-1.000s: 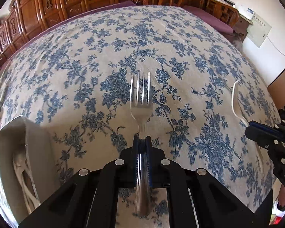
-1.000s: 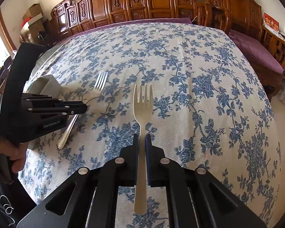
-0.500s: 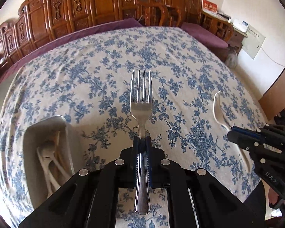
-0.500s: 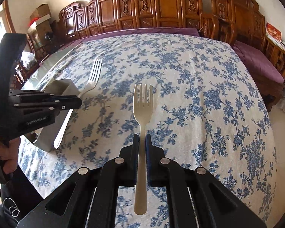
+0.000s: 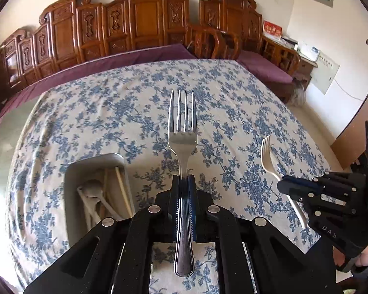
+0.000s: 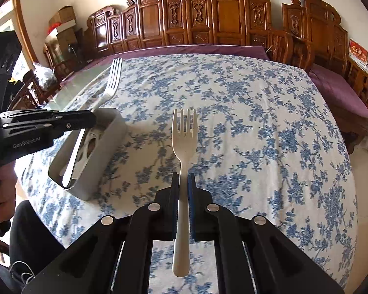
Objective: Organize utensils
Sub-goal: 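Carry the metal fork over the tray with the left gripper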
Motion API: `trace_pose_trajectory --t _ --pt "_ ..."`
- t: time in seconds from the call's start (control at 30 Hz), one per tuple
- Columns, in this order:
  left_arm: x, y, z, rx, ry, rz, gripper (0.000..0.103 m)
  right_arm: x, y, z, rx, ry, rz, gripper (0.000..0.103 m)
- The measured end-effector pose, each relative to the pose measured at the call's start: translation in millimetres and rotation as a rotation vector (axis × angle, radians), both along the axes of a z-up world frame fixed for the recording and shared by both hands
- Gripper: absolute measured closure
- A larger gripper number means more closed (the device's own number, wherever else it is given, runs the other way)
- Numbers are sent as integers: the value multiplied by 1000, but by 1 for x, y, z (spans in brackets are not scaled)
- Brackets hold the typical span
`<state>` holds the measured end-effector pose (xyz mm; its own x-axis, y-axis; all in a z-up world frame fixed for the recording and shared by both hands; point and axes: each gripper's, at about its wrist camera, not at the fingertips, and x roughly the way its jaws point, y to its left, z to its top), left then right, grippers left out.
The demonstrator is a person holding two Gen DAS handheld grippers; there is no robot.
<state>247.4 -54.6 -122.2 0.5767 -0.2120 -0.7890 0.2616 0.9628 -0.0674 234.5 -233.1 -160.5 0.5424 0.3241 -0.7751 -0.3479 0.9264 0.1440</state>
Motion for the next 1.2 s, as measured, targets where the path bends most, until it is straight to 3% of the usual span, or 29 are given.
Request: trace_pose_trajectory --t 0.37,0.67,1.2 --pt "-16 51 11 -2 -27 64 97 -9 33 8 9 -20 41 95" --pt "-13 92 0 5 -8 128 97 -9 50 7 10 -17 58 95" --pt "12 103 -55 53 88 149 97 -3 44 -1 13 3 45 95"
